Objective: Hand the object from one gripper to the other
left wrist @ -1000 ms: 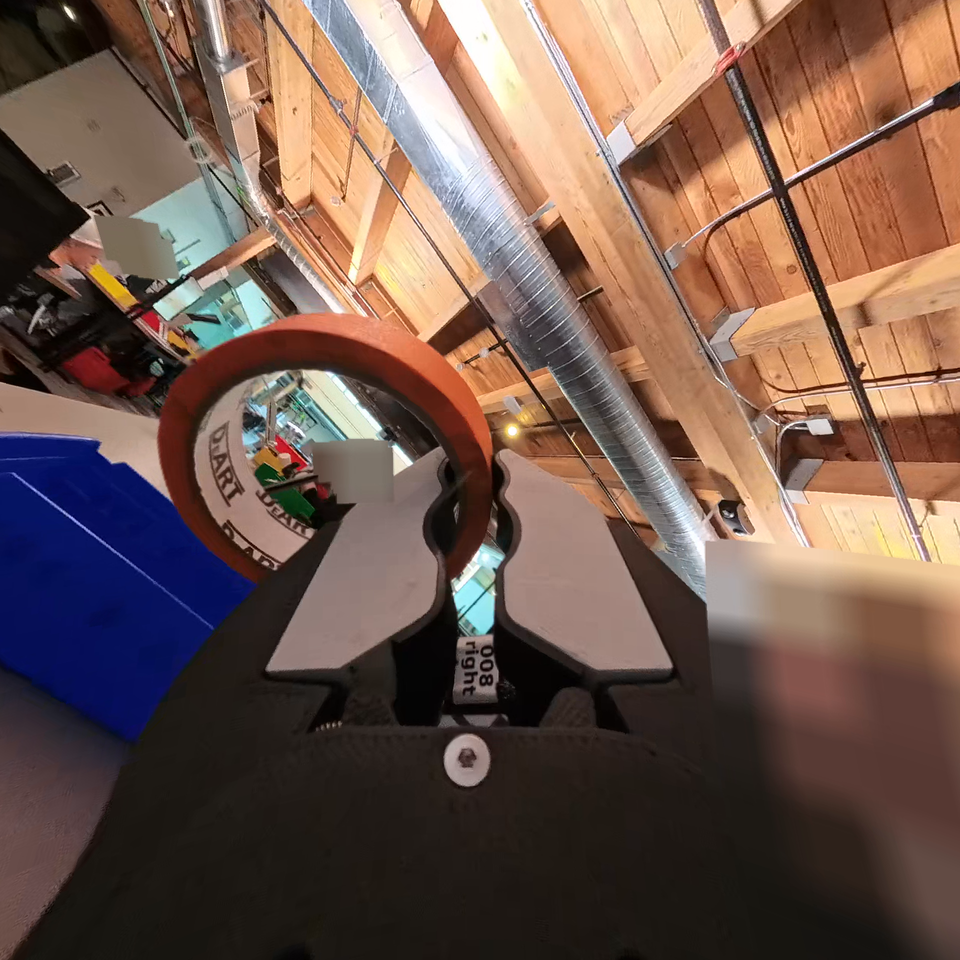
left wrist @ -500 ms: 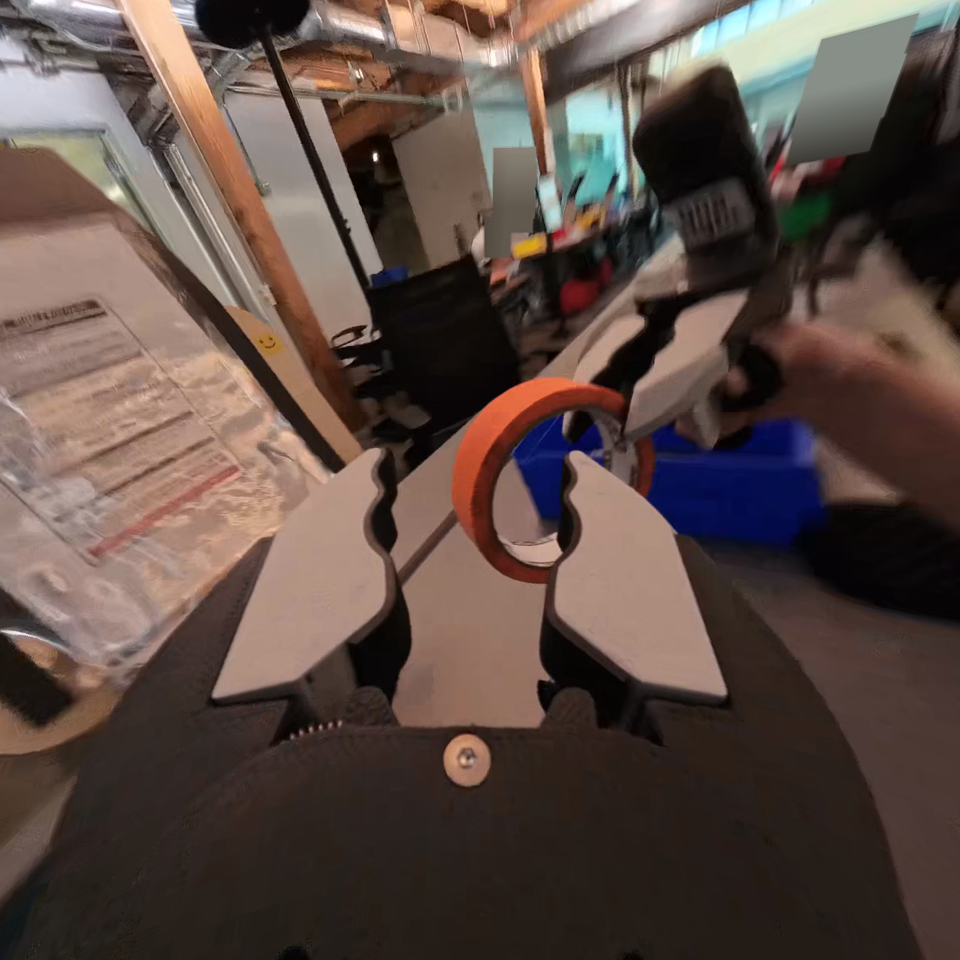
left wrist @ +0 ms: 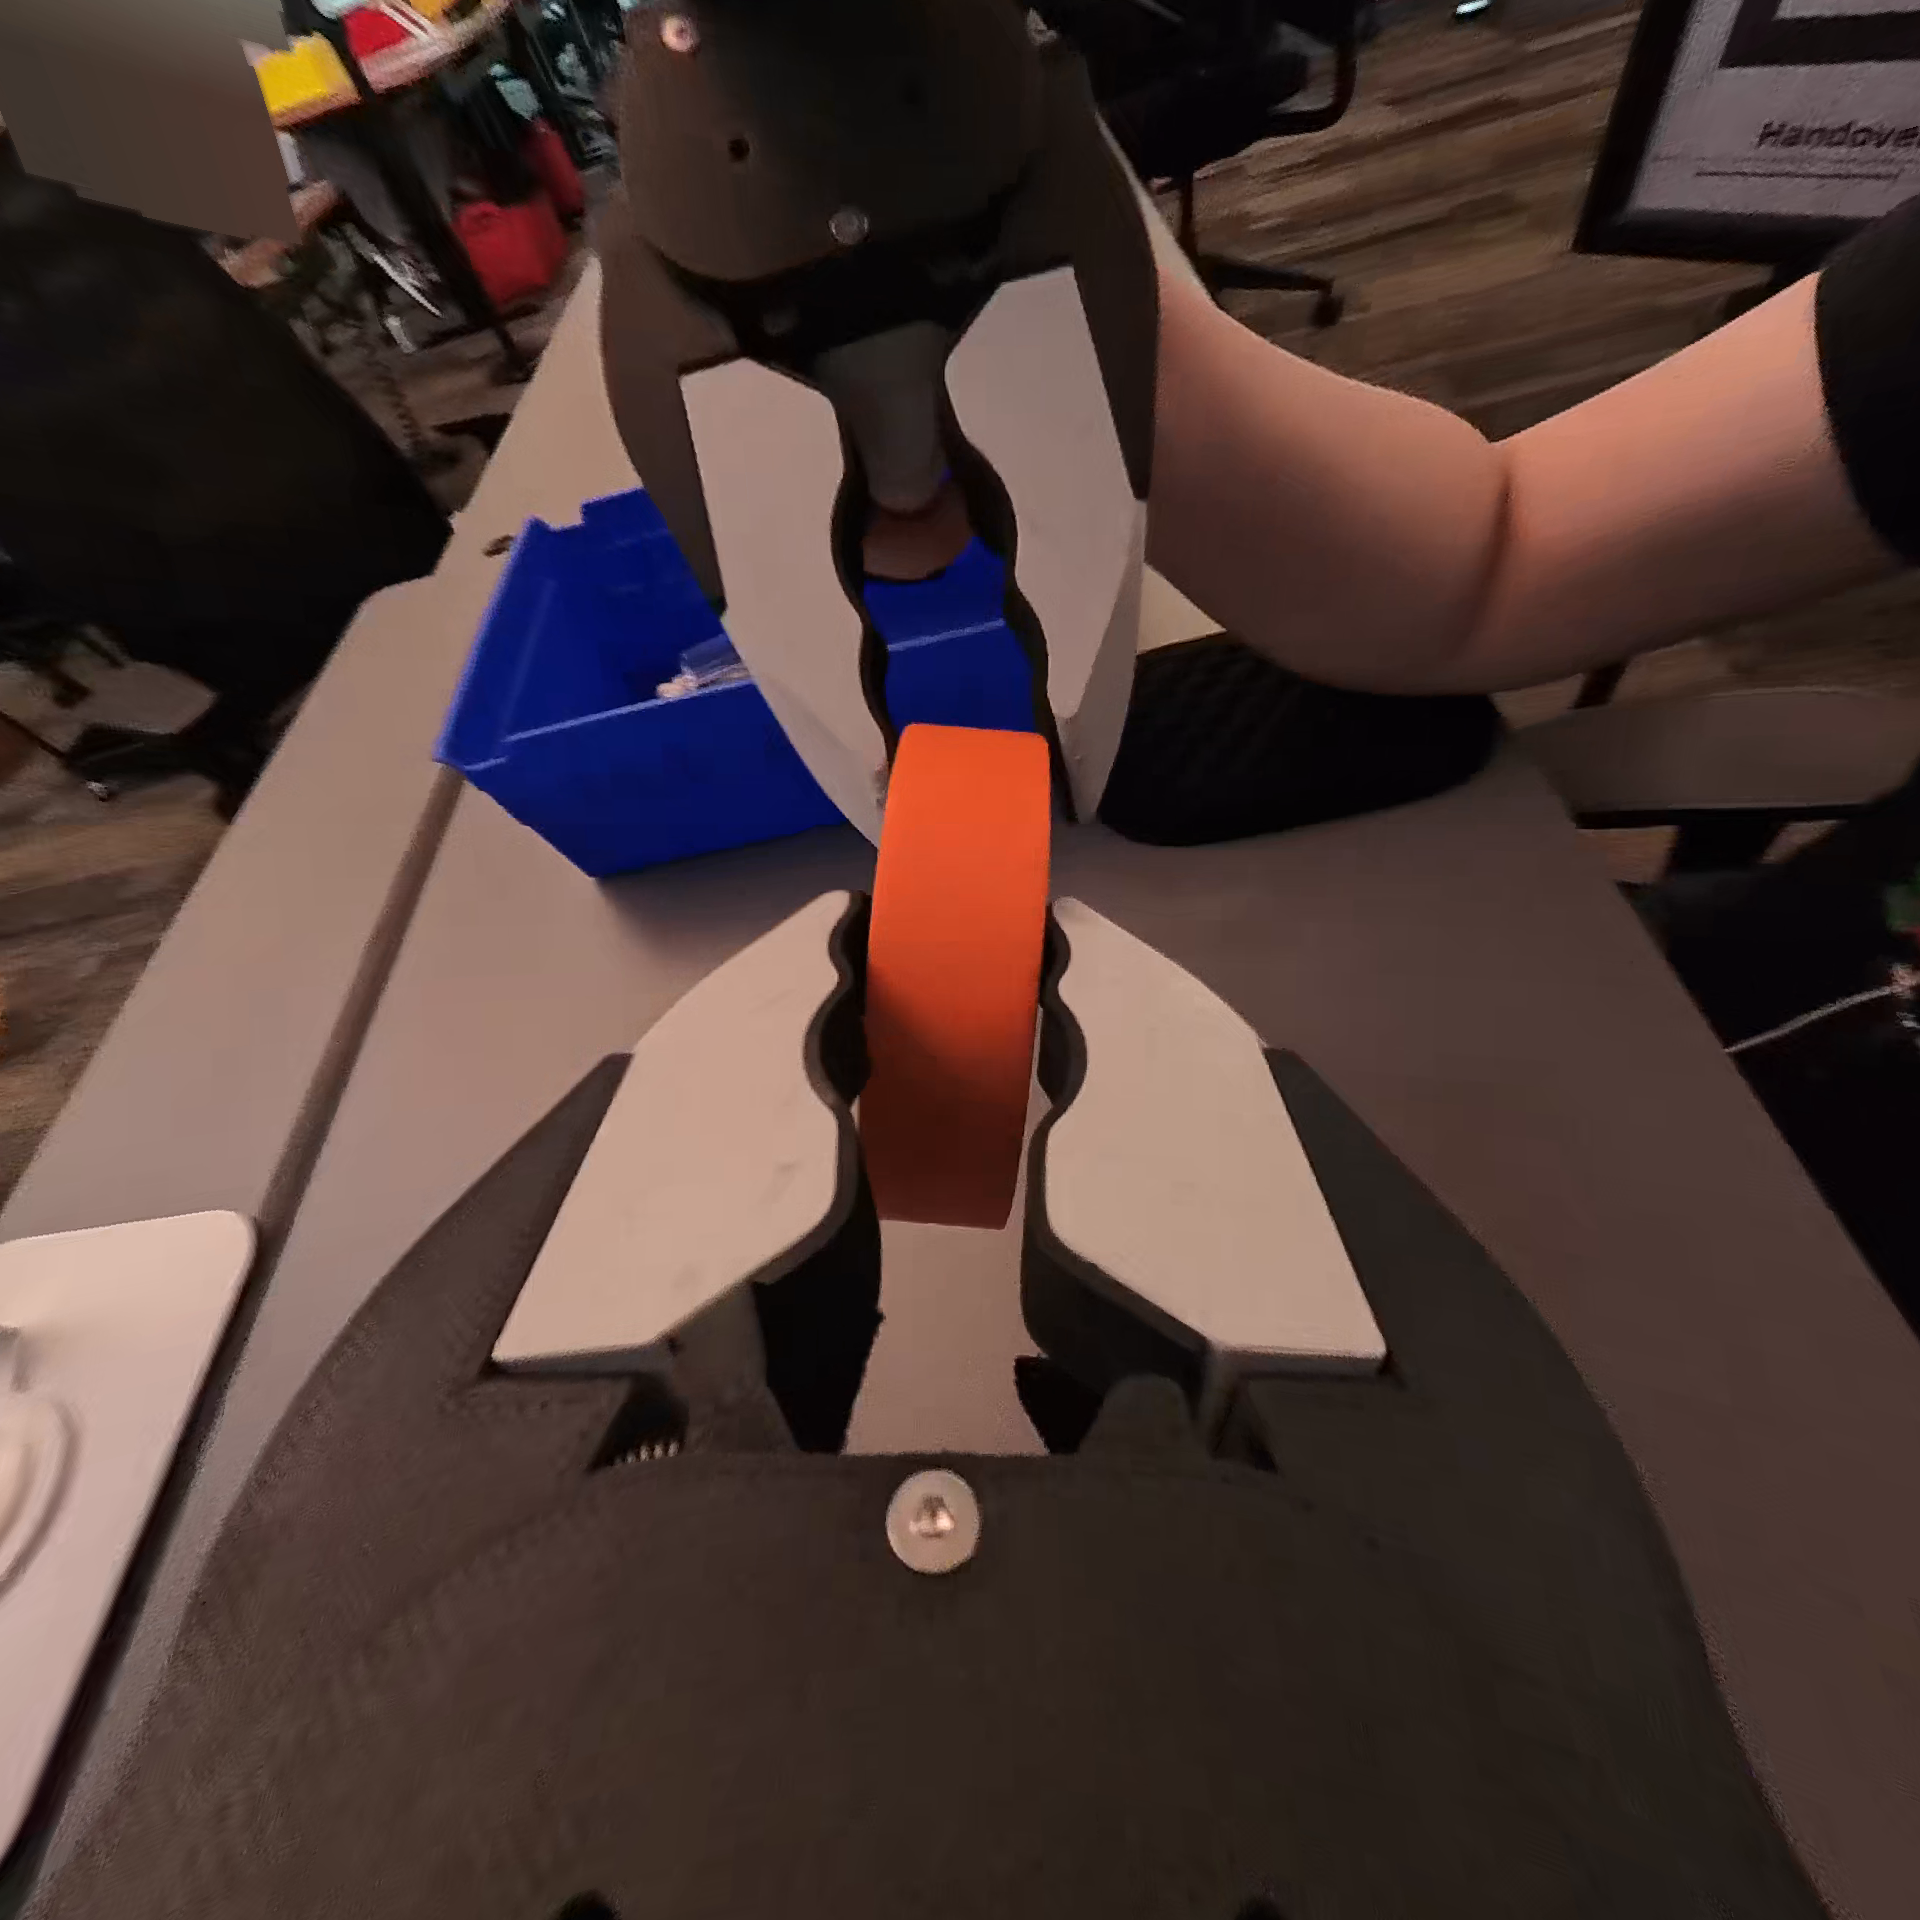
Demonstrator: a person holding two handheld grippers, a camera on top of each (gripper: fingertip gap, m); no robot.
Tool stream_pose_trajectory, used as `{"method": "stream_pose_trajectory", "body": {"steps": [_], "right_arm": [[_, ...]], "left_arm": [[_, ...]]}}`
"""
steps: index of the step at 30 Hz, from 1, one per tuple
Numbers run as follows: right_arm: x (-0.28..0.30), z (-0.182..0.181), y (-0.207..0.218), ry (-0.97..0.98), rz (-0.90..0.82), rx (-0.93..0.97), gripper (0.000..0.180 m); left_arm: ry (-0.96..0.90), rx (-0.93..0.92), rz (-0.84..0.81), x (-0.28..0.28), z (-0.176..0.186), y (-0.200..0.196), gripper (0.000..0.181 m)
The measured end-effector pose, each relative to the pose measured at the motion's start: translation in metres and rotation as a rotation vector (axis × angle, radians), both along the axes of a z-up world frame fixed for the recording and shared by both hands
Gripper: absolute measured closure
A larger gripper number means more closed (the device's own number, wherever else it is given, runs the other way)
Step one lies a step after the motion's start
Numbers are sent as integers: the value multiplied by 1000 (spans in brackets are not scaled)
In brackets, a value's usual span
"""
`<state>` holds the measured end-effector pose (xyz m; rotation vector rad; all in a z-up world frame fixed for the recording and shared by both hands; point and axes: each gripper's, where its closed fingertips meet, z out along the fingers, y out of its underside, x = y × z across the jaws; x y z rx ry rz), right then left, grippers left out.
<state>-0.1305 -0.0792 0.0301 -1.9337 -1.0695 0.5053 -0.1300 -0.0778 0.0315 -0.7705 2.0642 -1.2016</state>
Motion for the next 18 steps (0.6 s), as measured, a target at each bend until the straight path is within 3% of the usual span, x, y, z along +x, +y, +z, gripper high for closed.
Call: {"method": "stream_pose_trajectory", "body": {"steps": [3, 5, 7, 15, 18], "right_arm": [[10, 30, 15, 77, -69, 215, 147], [23, 55, 25, 123, -167, 376, 130], [35, 76, 30, 140, -250, 514, 125], [53, 116, 44, 137, -525, 923, 120], [18, 101, 43, -52, -402, 1050, 123]], "left_arm": [[-76, -30, 78, 6, 18, 12, 152], [-125, -68, 135, 8, 30, 24, 152], [-180, -148, 211, 11, 46, 38, 153], [-348, -820, 337, 0, 106, 87, 153], [-312, -1005, 362, -1, 108, 99, 153]]}}
